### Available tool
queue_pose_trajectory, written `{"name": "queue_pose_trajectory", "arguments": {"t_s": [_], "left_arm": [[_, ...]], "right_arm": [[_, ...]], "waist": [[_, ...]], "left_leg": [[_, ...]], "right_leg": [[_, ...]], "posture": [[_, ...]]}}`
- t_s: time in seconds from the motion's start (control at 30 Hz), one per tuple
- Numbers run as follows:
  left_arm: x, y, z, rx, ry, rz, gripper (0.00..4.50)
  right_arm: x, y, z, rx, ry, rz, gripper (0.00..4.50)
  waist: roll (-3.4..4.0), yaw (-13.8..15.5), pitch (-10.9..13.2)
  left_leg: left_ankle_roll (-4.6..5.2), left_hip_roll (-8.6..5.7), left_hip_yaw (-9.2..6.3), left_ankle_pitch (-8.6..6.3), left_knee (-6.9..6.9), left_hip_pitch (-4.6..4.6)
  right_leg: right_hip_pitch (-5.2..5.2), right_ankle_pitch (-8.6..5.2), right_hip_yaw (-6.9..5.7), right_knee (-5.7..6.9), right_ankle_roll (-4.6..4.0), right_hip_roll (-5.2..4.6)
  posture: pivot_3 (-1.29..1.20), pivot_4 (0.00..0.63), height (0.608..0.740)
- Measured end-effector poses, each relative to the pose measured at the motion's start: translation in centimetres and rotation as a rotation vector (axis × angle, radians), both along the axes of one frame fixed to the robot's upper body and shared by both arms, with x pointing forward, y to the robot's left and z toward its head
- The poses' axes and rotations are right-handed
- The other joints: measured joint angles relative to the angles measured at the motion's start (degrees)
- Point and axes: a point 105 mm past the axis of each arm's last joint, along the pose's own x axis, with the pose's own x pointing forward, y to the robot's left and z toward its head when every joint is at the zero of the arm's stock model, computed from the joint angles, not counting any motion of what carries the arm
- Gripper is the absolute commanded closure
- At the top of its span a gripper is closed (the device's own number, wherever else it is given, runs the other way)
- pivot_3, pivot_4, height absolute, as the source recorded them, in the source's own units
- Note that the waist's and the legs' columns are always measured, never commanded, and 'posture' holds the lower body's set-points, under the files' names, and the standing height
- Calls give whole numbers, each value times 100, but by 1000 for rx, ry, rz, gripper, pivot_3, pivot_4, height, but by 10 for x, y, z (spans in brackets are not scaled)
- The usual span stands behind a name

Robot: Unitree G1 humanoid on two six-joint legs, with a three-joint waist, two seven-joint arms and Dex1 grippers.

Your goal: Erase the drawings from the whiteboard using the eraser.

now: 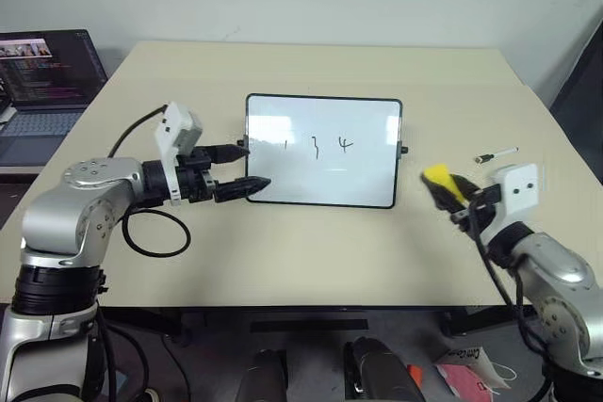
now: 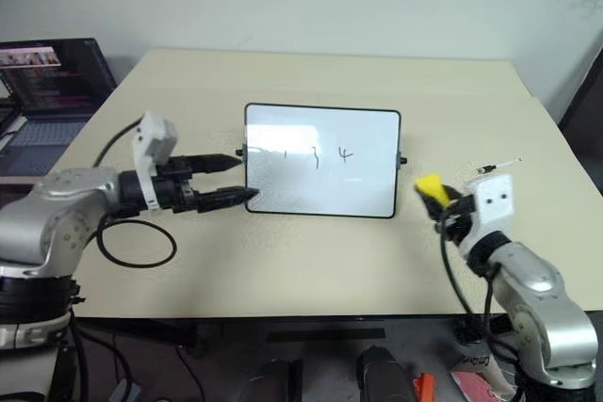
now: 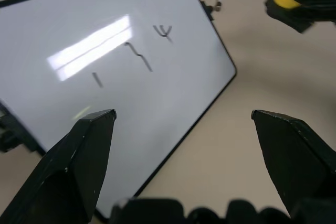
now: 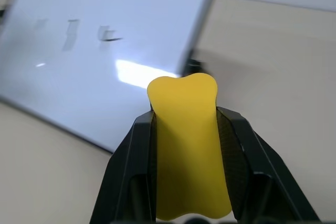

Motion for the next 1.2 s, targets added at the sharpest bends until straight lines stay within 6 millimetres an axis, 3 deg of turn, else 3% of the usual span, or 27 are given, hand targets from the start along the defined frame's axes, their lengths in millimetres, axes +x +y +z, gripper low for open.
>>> {"name": "queue_pose_trajectory", "arguments": {"t_s": [0.1,0.33,0.6,0.87,1.0,1.2], "left_arm": [[4,6,-4,4,12,44,0],[12,28,-15,80,43,135,0],[23,50,-26,128,68,232,0],[20,46,-28,119,53,163,0],[13,42,-35,119,83,116,0],[12,40,-33,124,74,107,0]], "right_arm": [[0,22,-2,-21,3,76,3224],[6,63,26,-194,-137,253,3226],[32,113,57,-260,-276,370,3227],[78,163,66,-366,-322,373,3227],[89,185,72,-419,-361,394,3227],[104,202,58,-459,-338,424,3227]], "waist": [[0,-6,0],[0,-5,1],[-1,-19,1],[0,-37,2],[0,-65,2],[0,-71,2]], "left_leg": [[0,-1,2,0,15,-4],[0,-2,0,0,43,-3],[0,-2,-2,0,49,-7],[0,-1,-4,0,49,-25],[0,-1,-11,0,47,-29],[0,-2,-12,0,51,-30]], "right_leg": [[-1,4,3,4,4,-1],[-6,0,0,41,-3,0],[-12,-3,-2,56,-6,2],[-32,0,-4,61,-10,1],[-34,0,-10,62,-15,1],[-34,0,-11,62,-14,1]], "posture": [[0,150,740],[0,150,740],[0,150,740],[0,150,740],[0,150,740],[0,150,740]]}}
